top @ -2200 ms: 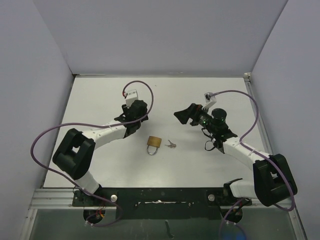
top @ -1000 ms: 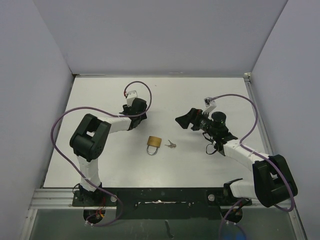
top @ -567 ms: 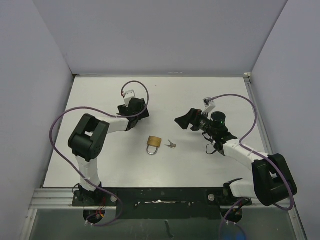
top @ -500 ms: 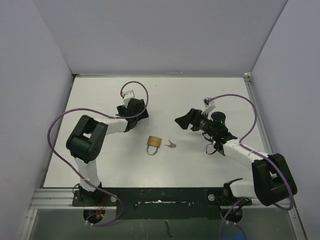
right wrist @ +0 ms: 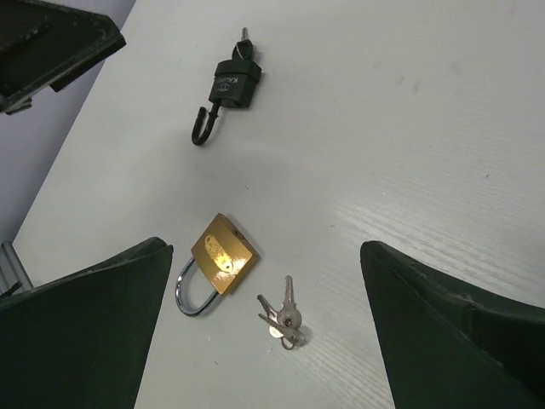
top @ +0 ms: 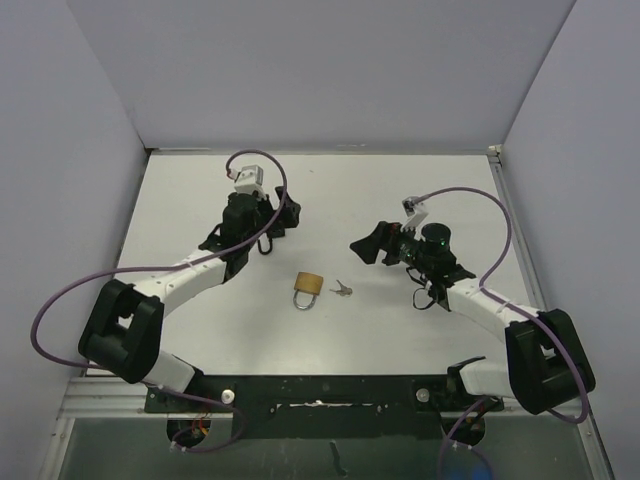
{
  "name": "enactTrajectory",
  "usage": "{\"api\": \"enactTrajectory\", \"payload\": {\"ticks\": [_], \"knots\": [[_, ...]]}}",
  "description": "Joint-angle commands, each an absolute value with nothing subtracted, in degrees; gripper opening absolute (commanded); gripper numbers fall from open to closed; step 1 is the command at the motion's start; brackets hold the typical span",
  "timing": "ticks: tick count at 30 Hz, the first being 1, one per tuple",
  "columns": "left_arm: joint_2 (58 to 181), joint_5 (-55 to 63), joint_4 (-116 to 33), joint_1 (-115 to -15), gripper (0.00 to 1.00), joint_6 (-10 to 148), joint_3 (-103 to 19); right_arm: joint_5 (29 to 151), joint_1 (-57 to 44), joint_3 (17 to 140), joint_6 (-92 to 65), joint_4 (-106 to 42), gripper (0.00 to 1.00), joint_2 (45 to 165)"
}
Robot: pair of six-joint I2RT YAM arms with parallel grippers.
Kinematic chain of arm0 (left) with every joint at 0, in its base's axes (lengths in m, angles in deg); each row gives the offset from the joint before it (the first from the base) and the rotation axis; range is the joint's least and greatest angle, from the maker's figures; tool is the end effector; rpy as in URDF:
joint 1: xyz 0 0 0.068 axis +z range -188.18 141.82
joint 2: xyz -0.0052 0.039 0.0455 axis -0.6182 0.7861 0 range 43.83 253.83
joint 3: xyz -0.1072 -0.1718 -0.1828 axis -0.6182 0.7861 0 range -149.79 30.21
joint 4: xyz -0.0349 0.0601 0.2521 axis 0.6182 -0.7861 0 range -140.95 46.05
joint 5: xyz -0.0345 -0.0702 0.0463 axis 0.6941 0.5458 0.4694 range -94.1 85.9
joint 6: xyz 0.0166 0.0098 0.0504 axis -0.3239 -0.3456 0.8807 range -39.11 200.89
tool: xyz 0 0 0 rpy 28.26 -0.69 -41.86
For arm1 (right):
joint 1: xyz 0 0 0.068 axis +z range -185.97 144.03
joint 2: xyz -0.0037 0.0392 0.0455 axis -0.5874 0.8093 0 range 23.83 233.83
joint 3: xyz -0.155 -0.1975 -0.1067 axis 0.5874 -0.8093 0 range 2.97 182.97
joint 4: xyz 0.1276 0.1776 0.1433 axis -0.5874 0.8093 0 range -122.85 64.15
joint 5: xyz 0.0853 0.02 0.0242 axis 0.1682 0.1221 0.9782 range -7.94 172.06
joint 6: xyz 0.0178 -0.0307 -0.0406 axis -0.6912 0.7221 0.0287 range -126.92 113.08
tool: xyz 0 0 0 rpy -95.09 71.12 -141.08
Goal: Unlock with the key
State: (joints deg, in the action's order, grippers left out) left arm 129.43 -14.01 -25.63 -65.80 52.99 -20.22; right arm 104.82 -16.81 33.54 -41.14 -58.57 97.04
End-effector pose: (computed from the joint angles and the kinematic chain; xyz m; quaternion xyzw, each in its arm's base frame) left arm 0.3033 -0.1517 0.2530 -0.0535 0.7999 -0.2151 0.5577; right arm 0.2475 0.1006 0.2133 -0.0133 0.7963 0.4037 0.4502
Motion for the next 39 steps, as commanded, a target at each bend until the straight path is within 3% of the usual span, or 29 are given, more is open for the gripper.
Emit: {"api": "enactTrajectory", "payload": {"ticks": [1, 7, 14, 30, 39], "knots": [[126.3, -7.56, -25.69, -68.21, 0.97, 51.7, -16.3, 105.39, -16.28, 38.63, -37.21, -52.8, 0.98, 98.31], [125.57, -23.23, -42.37, -78.31, 0.97, 48.94, -18.01, 98.1, -15.54, 42.84, -34.24, -39.59, 0.98, 100.79], [127.9, -35.72, -52.4, -87.29, 0.98, 43.22, -18.11, 98.4, -15.46, 42.52, -34.27, -39.65, 0.98, 100.77], [135.6, -32.41, -48.06, -88.99, 0.98, 42.3, -17.57, 98.51, -15.49, 42.97, -33.56, -38.68, 0.98, 101.49], [130.76, -35.33, -49.33, -89.07, 0.98, 41.87, -15.94, 97.41, -9.24, 45.5, -28.01, -30.99, 0.96, 104.41]]}}
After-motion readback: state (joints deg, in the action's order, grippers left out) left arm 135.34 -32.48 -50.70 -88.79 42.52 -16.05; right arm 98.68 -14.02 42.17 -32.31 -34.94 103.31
